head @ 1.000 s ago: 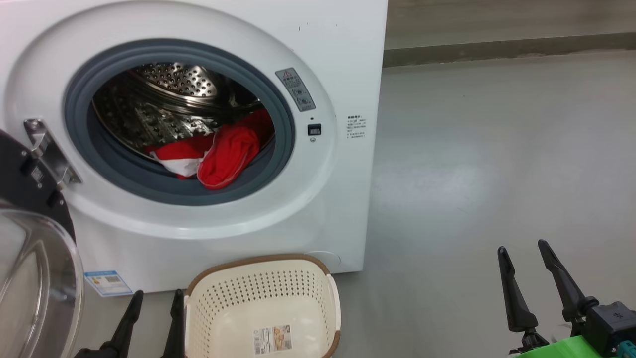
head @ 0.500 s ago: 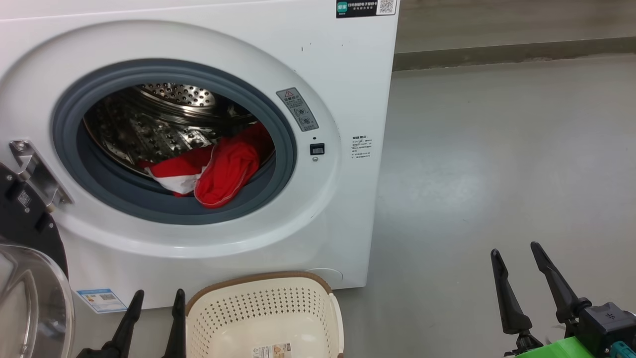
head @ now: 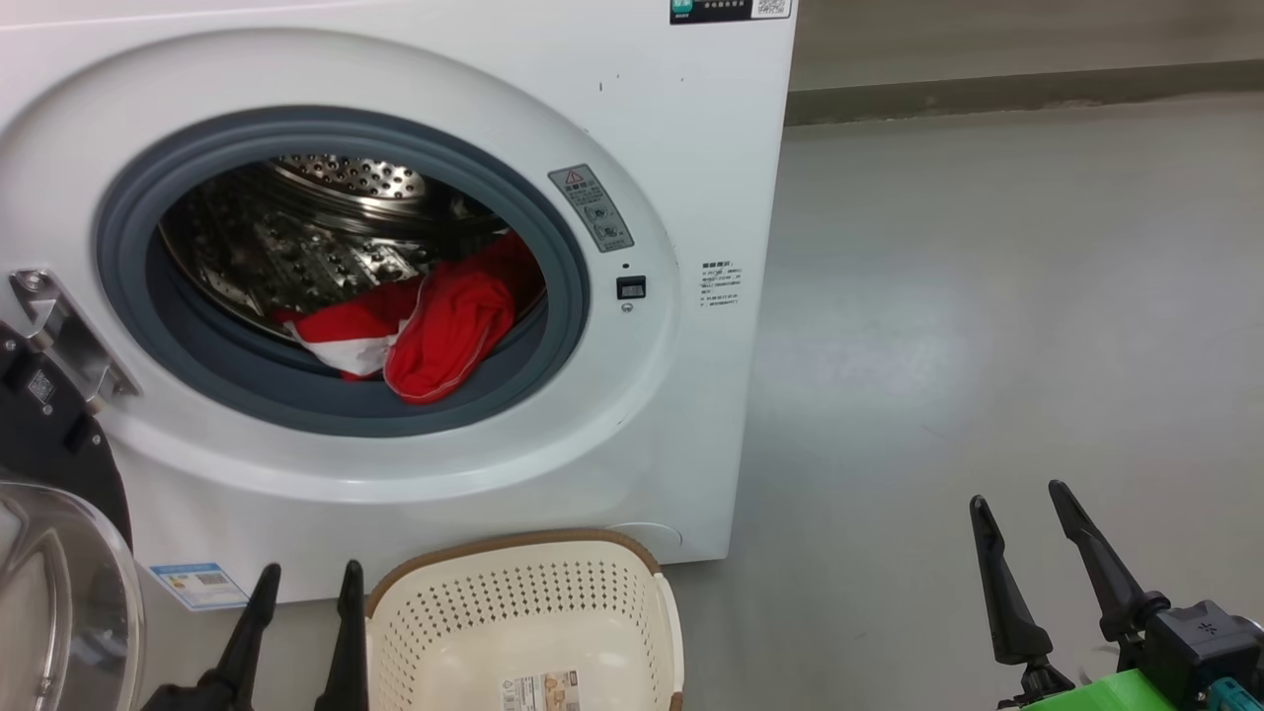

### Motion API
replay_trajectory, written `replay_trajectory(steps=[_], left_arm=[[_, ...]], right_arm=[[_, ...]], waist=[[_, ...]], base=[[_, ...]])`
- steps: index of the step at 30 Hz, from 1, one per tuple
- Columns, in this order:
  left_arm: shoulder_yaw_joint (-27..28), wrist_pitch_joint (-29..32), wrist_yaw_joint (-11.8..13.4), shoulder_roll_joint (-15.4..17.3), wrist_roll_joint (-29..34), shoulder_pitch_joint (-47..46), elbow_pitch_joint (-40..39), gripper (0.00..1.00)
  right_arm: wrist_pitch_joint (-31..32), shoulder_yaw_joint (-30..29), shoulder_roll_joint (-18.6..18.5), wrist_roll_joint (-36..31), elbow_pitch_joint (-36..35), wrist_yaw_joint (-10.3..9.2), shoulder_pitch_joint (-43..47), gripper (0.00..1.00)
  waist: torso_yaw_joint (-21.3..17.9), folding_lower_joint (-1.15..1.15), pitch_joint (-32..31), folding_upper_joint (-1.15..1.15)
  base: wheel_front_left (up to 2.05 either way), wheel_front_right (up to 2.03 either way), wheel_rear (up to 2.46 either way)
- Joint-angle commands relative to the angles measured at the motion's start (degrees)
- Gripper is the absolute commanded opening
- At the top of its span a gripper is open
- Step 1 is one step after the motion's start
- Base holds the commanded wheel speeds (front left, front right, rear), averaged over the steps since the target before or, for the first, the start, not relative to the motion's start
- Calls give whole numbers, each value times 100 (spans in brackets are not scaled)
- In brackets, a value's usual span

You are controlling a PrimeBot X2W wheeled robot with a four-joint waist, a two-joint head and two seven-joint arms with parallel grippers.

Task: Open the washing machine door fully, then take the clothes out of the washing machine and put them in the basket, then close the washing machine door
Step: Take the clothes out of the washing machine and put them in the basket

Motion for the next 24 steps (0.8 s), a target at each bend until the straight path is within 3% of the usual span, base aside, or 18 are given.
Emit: replay_trajectory(steps=[1,13,24], left_arm=[[200,-57,37,48,-29,-341,-138,100],[111,-90,47,-96,-80,-1156,67,100],[96,-149,-47,-237,-120,-2460,702,100]], right_arm=[[-37,165,-78,-25,-161,20,-205,100],[-37,210,-78,-122,-347,20,-487,100],[-37,446,-78,-214,-433,20,-1087,100]], waist=[[20,0,36,0],[211,0,651,0],[265,0,1581,0]], base=[[0,0,0],[0,0,0],[0,0,0]])
